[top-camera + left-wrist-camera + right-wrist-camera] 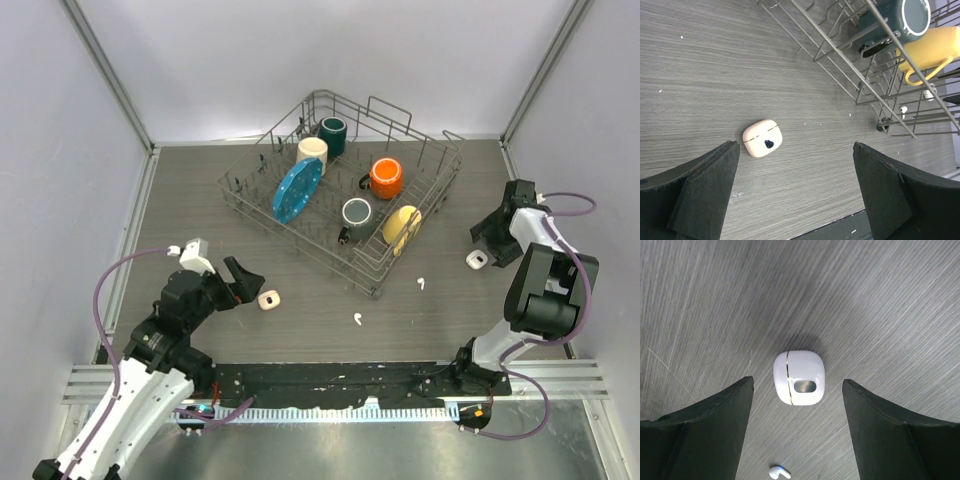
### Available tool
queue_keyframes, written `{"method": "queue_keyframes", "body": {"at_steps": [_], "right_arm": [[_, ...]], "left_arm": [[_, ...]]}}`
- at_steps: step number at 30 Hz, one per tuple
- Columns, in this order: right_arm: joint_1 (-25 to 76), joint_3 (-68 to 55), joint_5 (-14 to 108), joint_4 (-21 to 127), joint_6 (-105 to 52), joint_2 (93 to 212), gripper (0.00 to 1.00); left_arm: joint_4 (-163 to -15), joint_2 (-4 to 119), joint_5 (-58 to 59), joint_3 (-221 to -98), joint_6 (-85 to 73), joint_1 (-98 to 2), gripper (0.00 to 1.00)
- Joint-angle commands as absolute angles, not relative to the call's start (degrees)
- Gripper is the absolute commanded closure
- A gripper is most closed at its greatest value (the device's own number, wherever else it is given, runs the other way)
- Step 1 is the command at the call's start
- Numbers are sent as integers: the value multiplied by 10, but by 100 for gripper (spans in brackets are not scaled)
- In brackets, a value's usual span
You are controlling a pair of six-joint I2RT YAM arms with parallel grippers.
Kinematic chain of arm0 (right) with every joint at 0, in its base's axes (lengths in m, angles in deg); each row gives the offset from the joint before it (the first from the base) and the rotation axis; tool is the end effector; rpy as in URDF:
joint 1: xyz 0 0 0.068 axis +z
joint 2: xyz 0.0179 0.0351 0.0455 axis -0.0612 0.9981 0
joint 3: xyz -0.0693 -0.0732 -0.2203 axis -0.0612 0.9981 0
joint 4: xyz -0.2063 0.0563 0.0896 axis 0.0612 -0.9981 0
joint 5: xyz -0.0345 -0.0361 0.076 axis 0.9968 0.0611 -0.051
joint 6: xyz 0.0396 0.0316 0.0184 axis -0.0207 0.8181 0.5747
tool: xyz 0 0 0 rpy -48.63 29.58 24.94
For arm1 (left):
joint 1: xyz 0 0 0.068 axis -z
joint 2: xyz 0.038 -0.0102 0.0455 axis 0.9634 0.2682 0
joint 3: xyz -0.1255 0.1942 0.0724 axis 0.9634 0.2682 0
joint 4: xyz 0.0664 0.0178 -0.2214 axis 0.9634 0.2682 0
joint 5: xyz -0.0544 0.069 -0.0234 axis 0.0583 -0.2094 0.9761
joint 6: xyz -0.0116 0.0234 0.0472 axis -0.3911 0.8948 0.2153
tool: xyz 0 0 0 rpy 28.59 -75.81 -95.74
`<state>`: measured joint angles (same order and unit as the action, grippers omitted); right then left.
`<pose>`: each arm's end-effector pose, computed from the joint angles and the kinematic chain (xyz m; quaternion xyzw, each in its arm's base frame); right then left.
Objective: Insert the wireless bluetooth earbuds into the charging case
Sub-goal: Pick up the charging case at the center of the board.
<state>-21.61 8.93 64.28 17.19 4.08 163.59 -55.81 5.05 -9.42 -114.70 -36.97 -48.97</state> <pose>0.2656 -0.0929 0.1818 0.4710 0.8581 -0.0476 0.1989 0.1018 -0.0476 0.2301 -0.1306 0.8430 -0.2806 0.4400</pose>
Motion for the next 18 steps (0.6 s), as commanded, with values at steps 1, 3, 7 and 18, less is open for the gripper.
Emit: {"method": "queue_keyframes", "body": {"at_steps": [1,3,7,18], "right_arm": [[-219,50,659,187,29,1650,23],[-219,44,652,186,25,1659,24],[-219,48,631,195,23,1670,26],[-219,75,624,224,0,1680,37]], "left_arm": [[-570,23,-88,-1157,-358,-492,0],[-571,9,-96,-1151,-361,-492,0],[-577,-8,-103,-1142,-365,-491,0],[-580,-3,-94,-1141,-366,-491,0]]}}
